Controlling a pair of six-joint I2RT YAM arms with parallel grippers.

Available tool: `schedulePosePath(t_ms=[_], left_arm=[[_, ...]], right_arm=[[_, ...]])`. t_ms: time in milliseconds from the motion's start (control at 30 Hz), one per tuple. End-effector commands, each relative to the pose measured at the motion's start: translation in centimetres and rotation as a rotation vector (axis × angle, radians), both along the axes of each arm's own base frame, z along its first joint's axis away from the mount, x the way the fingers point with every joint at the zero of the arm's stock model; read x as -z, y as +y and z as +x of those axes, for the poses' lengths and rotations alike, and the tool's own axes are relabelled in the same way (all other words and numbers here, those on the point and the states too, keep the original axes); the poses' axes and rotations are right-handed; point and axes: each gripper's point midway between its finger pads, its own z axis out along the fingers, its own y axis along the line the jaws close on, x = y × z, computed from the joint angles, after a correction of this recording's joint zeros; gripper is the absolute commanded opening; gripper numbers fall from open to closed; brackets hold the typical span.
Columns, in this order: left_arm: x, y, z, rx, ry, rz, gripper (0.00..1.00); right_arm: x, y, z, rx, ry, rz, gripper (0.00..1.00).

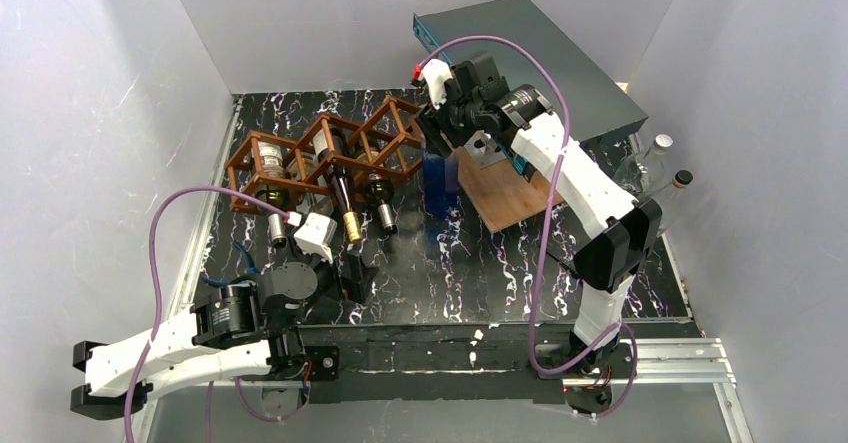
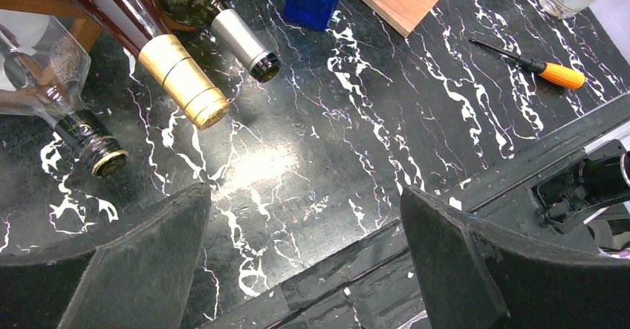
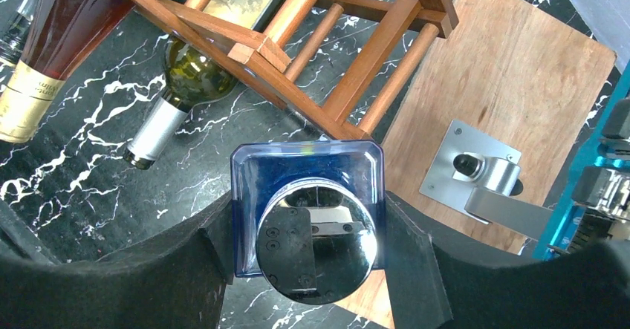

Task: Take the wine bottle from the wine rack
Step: Place the wine bottle at the center of the board.

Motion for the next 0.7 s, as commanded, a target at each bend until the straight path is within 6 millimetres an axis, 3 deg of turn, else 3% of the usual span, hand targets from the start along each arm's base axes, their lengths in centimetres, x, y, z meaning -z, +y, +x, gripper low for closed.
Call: schedulePosePath(t_ms=[0, 367, 533, 667], left_arm=[[-1.7, 0.2, 0.4, -0.031, -0.02, -0.037, 0.98], [-2.4, -0.1, 0.2, -0.024, -0.01, -0.063, 0.98], [-3.3, -0.3, 0.2, -0.024, -0.008, -0.101, 0.98], [-4.0, -0.1, 0.1, -0.037, 0.0, -0.132, 0.98]], right_arm=[[-4.4, -0.6, 0.0, -0.007, -0.095, 0.084, 0.74], [-6.9, -1.0, -1.9, -0.079, -0.13, 0.111, 0.88], [-9.1, -1.5, -2.3, -0.094, -0.181, 0.116, 0.97], [-10.7, -1.8, -2.6, -0.106, -0.219, 0.125, 0.98]])
